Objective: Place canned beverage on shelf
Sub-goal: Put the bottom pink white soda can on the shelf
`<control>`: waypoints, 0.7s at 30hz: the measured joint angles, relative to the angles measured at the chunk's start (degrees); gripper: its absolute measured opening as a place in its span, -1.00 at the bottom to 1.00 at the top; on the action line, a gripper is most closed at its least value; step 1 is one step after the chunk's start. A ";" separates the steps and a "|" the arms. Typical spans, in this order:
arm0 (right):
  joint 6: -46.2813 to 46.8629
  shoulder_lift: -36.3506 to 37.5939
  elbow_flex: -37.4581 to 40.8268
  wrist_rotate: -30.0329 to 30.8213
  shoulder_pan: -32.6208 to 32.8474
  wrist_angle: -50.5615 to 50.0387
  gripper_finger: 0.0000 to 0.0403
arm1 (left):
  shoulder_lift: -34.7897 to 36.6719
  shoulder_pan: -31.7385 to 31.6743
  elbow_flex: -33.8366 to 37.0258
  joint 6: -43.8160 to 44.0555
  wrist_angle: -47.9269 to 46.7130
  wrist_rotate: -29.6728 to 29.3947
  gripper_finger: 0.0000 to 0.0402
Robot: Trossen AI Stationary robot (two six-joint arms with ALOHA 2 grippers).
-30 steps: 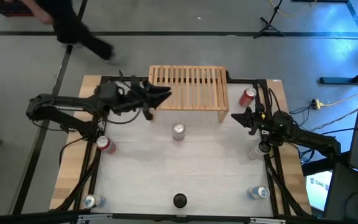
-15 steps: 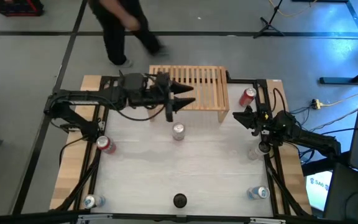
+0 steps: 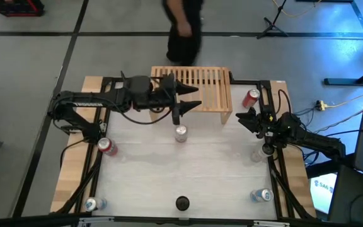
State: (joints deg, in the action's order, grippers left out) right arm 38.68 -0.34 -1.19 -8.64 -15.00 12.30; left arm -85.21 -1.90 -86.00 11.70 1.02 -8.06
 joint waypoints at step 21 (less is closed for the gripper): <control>1.31 -0.01 -0.02 1.09 0.00 -0.43 0.04 | -1.05 1.53 0.04 7.93 -25.58 -5.46 0.92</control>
State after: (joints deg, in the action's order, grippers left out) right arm 39.99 -0.35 -1.21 -7.55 -15.00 11.87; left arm -86.26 -0.38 -85.95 19.63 -24.56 -13.53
